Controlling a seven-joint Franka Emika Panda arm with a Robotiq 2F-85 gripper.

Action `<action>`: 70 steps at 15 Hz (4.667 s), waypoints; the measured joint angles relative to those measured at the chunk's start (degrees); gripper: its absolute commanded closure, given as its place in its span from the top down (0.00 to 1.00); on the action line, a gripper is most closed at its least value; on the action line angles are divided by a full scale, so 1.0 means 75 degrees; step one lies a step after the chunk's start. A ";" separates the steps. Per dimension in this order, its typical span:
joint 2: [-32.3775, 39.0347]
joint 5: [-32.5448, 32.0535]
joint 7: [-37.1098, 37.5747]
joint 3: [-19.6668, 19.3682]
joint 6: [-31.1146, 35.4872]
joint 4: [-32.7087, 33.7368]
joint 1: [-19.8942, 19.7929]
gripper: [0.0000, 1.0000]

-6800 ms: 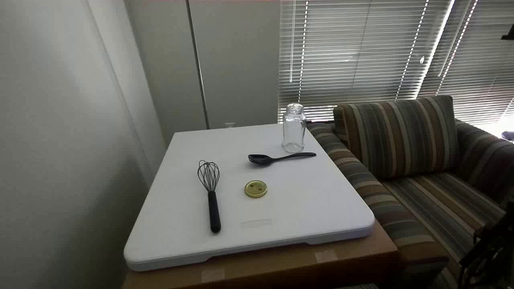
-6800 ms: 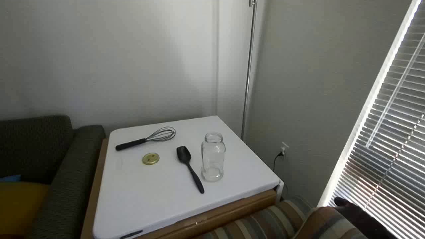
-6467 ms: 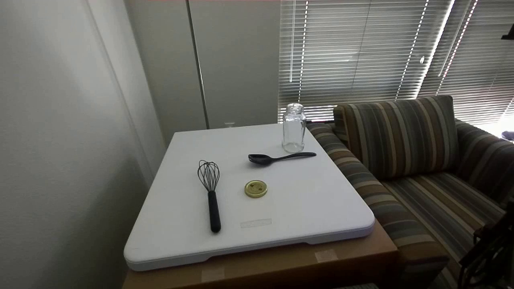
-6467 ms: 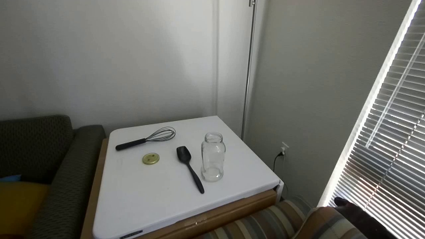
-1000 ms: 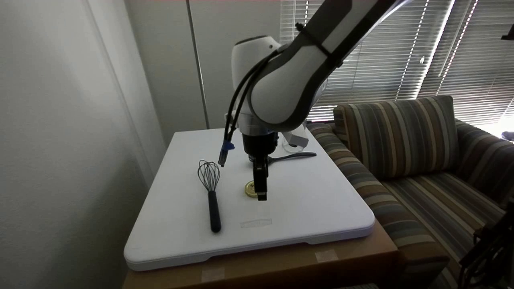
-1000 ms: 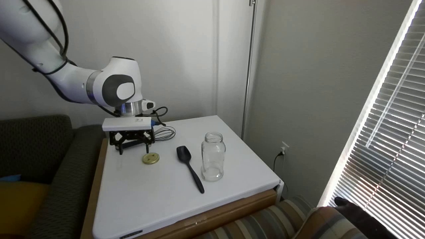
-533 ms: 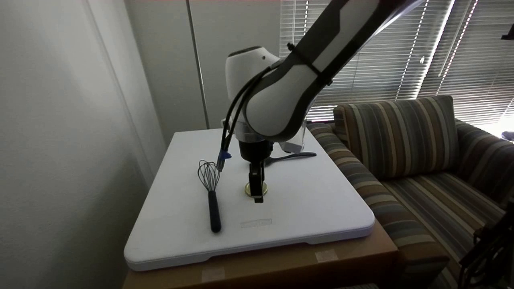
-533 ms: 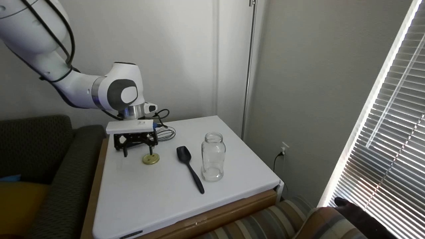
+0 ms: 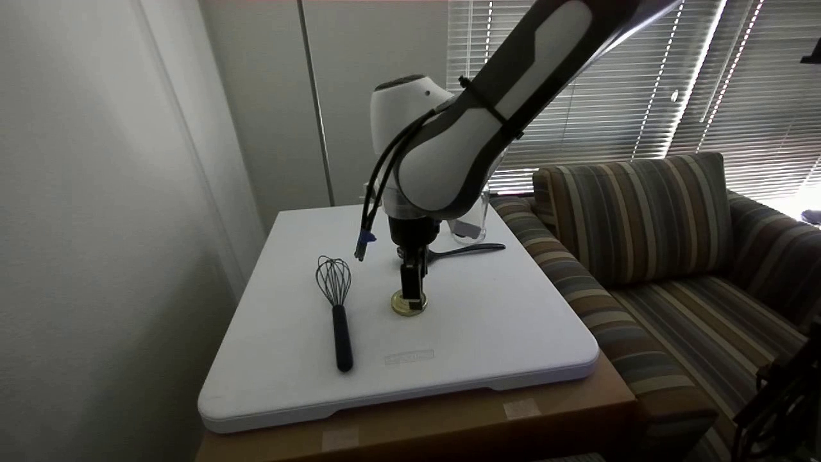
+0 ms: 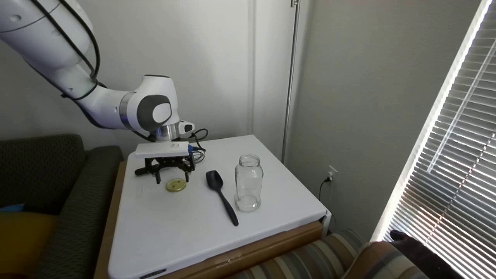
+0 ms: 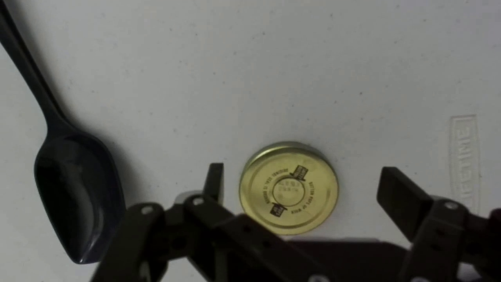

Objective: Put the metal lid on the jar

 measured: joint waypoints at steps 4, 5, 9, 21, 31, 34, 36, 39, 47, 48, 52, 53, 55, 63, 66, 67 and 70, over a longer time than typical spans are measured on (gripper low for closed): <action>0.0300 0.0000 -0.0054 0.0072 -0.0004 0.0408 -0.0071 1.00; 0.0367 0.0000 -0.0070 0.0078 -0.0008 0.0494 -0.0072 1.00; 0.0585 0.0000 -0.0194 0.0123 -0.0030 0.0775 -0.0088 1.00; 0.0754 0.0032 -0.0598 0.0295 -0.0591 0.1161 -0.0188 1.00; 0.0878 0.0068 -0.0439 0.0348 -0.0671 0.1252 -0.0123 1.00; 0.1014 0.0015 -0.0110 0.0260 -0.0626 0.1252 0.0054 1.00; 0.1026 -0.0034 0.0140 0.0145 -0.0580 0.1254 0.0183 1.00; 0.1010 -0.0055 0.0489 -0.0019 -0.0575 0.1248 0.0352 1.00; 0.0830 -0.0136 0.1044 -0.0235 -0.0543 0.1113 0.0596 0.48; 0.0823 -0.0122 0.1043 -0.0220 -0.0482 0.1075 0.0575 0.48; 0.0802 -0.0118 0.1002 -0.0151 -0.0418 0.1020 0.0495 0.48; 0.0798 -0.0125 0.0957 -0.0149 -0.0419 0.1020 0.0496 0.48; 0.0793 -0.0154 0.0785 -0.0148 -0.0426 0.1025 0.0498 0.48; 0.0334 -0.0231 -0.0238 -0.0151 -0.0993 0.1089 0.0389 0.48; -0.0047 -0.0296 -0.0370 -0.0159 -0.1387 0.1146 0.0320 0.48; -0.0180 -0.0310 -0.0405 -0.0159 -0.1497 0.1154 0.0299 0.48; -0.0505 -0.0322 -0.0476 -0.0159 -0.1740 0.1162 0.0271 0.73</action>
